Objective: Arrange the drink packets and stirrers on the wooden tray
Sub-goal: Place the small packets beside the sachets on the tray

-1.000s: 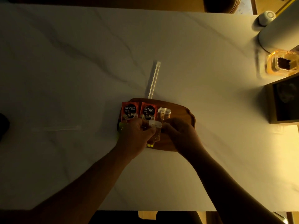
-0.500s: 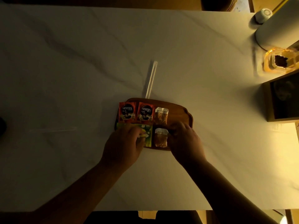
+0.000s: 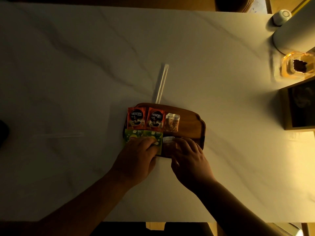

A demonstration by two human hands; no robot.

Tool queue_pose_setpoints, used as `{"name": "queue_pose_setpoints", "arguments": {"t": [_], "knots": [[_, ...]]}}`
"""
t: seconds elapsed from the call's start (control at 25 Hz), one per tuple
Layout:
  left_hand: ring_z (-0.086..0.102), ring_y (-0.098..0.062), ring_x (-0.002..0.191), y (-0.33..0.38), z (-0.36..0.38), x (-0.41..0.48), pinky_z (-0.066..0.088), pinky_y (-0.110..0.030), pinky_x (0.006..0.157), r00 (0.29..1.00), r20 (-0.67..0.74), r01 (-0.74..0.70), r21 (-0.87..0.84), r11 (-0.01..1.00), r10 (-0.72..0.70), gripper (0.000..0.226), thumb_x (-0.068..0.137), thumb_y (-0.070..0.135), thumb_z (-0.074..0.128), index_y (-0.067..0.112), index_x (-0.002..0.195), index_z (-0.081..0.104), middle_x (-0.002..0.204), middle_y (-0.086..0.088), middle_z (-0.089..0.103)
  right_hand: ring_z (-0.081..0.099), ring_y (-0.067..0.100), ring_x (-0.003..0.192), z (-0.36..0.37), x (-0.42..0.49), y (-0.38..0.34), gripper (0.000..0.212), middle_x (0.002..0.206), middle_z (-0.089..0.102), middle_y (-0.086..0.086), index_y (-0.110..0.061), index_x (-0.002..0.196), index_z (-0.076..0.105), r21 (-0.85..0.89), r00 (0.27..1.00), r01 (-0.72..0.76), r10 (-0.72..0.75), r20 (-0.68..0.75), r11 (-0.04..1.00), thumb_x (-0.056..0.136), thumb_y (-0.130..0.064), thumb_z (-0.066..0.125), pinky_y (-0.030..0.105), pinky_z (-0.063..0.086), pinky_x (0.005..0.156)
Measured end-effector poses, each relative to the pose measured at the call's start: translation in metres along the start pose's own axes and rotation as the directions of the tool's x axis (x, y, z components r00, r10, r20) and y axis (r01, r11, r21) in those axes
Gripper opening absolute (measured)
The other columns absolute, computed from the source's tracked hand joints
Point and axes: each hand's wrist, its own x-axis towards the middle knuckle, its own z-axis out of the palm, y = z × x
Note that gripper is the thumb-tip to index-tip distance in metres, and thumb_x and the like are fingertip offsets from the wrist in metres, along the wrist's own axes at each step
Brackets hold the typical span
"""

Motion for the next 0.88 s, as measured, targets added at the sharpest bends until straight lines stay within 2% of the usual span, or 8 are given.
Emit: {"name": "queue_pose_setpoints", "arguments": {"t": [0.24,0.48,0.56,0.68,0.76,0.88], "knots": [[0.056,-0.027,0.119,0.000,-0.001,0.000,0.050,-0.041,0.099,1.000,0.013,-0.003,0.010,1.000,0.003,0.035,0.085,0.035,0.065,0.017,0.114,0.070,0.127,-0.006,0.062,0.040,0.027,0.127,-0.001,0.002,-0.008,0.042,0.134,0.055,0.004,-0.024,0.124,0.065,0.035,0.999,-0.028,0.030,-0.037,0.999,0.083,-0.030,0.072,0.043,0.049,0.094],[0.053,-0.026,0.125,0.002,-0.004,-0.001,0.049,-0.042,0.102,0.999,0.036,0.014,-0.014,1.000,-0.014,0.038,0.087,0.037,0.062,0.018,0.120,0.067,0.131,-0.006,0.060,0.043,0.026,0.125,0.000,0.004,-0.013,0.044,0.133,0.055,0.002,-0.027,0.129,0.060,0.054,0.998,-0.038,0.040,-0.041,0.998,0.086,-0.033,0.067,0.044,0.051,0.095],[0.051,-0.026,0.126,0.002,-0.006,-0.006,0.046,-0.038,0.103,1.000,-0.009,0.025,-0.025,0.999,-0.025,0.038,0.087,0.039,0.061,0.019,0.120,0.065,0.133,-0.006,0.058,0.043,0.027,0.128,-0.002,0.004,-0.015,0.046,0.134,0.054,0.001,-0.027,0.132,0.055,0.072,0.998,-0.029,0.033,-0.060,0.997,0.088,-0.036,0.060,0.045,0.048,0.098],[0.051,-0.025,0.124,-0.010,-0.011,-0.021,0.040,-0.033,0.101,0.989,-0.091,0.116,-0.027,0.993,-0.118,0.039,0.089,0.039,0.059,0.019,0.122,0.061,0.133,-0.006,0.056,0.038,0.029,0.136,-0.003,0.010,-0.026,0.048,0.138,0.050,0.002,-0.027,0.136,0.050,0.070,0.996,0.048,-0.042,-0.083,0.996,0.090,-0.037,0.052,0.047,0.037,0.106],[0.053,-0.026,0.122,-0.021,-0.012,-0.030,0.043,-0.034,0.100,0.980,-0.122,0.154,-0.021,0.988,-0.155,0.040,0.089,0.036,0.061,0.016,0.124,0.062,0.131,-0.008,0.059,0.035,0.030,0.138,-0.003,0.018,-0.037,0.048,0.141,0.050,0.003,-0.027,0.136,0.049,0.043,0.993,0.101,-0.099,-0.063,0.994,0.089,-0.037,0.053,0.051,0.030,0.110],[0.056,-0.028,0.123,-0.032,-0.010,-0.037,0.047,-0.038,0.100,0.987,-0.102,0.129,0.004,0.992,-0.128,0.041,0.088,0.034,0.059,0.014,0.123,0.065,0.131,-0.009,0.061,0.034,0.034,0.140,-0.004,0.030,-0.048,0.049,0.142,0.053,0.005,-0.028,0.134,0.054,-0.003,0.992,0.125,-0.125,0.023,0.992,0.087,-0.039,0.061,0.057,0.026,0.112]]}}
